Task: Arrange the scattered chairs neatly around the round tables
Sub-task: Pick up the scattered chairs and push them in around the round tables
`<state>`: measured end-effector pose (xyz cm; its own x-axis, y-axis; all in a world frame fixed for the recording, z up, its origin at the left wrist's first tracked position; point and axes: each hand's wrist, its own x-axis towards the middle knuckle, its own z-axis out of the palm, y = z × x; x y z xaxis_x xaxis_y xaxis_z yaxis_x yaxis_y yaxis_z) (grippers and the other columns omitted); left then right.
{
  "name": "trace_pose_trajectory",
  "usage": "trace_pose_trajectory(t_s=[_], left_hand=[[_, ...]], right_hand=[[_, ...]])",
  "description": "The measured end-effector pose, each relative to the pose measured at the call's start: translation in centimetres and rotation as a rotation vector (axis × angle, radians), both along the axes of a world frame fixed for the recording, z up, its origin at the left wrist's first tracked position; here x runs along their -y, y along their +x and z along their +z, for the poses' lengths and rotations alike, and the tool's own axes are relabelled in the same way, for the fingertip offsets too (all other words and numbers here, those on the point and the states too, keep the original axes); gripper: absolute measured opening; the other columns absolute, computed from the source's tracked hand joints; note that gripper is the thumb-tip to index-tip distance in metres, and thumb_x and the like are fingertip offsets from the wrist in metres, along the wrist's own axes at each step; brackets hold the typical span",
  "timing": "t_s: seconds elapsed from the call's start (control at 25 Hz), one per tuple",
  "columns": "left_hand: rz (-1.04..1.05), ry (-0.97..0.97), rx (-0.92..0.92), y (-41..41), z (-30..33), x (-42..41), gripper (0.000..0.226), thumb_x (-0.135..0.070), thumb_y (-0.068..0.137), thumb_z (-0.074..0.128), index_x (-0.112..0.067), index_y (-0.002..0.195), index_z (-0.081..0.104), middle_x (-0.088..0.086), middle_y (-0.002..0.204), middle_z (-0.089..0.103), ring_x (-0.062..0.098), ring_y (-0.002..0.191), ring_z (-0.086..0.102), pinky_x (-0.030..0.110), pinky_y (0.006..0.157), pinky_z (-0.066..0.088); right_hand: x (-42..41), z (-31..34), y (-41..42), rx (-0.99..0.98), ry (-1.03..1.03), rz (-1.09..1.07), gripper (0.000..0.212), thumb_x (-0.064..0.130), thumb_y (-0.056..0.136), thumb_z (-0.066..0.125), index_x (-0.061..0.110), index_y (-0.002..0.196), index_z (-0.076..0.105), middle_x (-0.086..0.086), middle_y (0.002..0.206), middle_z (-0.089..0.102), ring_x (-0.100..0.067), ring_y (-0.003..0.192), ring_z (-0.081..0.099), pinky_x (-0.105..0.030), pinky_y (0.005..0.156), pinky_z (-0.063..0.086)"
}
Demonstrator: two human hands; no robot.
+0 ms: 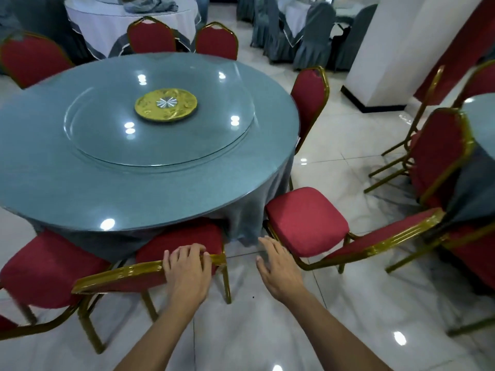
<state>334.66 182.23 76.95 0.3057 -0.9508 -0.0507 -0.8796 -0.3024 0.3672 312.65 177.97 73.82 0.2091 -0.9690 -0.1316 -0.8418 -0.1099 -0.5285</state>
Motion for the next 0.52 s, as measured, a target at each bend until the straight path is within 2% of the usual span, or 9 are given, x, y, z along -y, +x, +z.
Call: trace_pose_trajectory(t_s=[0.04,0.12,0.24,0.36,0.52], left_hand=[[-0.045,-0.027,-0.043,-2.4,0.1,0.9,0.021,-0.036,0.103,0.042,-0.032,0.115,0.058,-0.006,0.122,0.060,0.020,0.124,0.049,0.048,0.121,0.020],[-0.137,-0.055,-0.139,-7.9,0.1,2.6,0.018,-0.032,0.102,0.046,-0.030,0.116,0.057,-0.006,0.120,0.059,0.018,0.114,0.050,0.039,0.107,0.035],[-0.258,-0.067,-0.294,-16.7,0.5,4.7,0.017,-0.027,0.101,0.050,-0.027,0.115,0.059,-0.006,0.116,0.058,0.015,0.107,0.049,0.032,0.095,0.040],[-0.342,-0.059,-0.365,-25.7,1.1,6.2,0.015,-0.024,0.100,0.051,-0.026,0.111,0.061,-0.008,0.111,0.058,0.014,0.106,0.051,0.032,0.093,0.045],[-0.338,-0.057,-0.415,-35.7,1.6,8.1,0.014,-0.025,0.101,0.051,-0.029,0.111,0.060,-0.012,0.110,0.057,0.008,0.104,0.052,0.027,0.091,0.045]], right_hand=[[0.6,0.6,-2.7,-0.003,-0.031,-0.033,0.052,0.045,0.102,0.041,0.035,0.152,0.029,0.011,0.159,0.031,-0.013,0.143,0.033,-0.035,0.118,0.027],[1.8,1.7,-8.2,0.007,-0.088,-0.083,0.050,0.039,0.102,0.046,0.035,0.149,0.033,0.010,0.153,0.037,-0.014,0.138,0.038,-0.035,0.117,0.029],[3.5,3.7,-16.3,0.027,-0.171,-0.157,0.045,0.035,0.100,0.050,0.035,0.144,0.039,0.010,0.146,0.043,-0.015,0.131,0.044,-0.040,0.114,0.038],[4.5,5.1,-25.0,0.050,-0.251,-0.200,0.041,0.031,0.099,0.052,0.034,0.139,0.044,0.009,0.137,0.048,-0.015,0.122,0.049,-0.041,0.107,0.044],[6.8,5.2,-35.7,0.055,-0.303,-0.206,0.039,0.028,0.097,0.053,0.030,0.136,0.048,0.008,0.128,0.053,-0.013,0.116,0.050,-0.039,0.102,0.045]])
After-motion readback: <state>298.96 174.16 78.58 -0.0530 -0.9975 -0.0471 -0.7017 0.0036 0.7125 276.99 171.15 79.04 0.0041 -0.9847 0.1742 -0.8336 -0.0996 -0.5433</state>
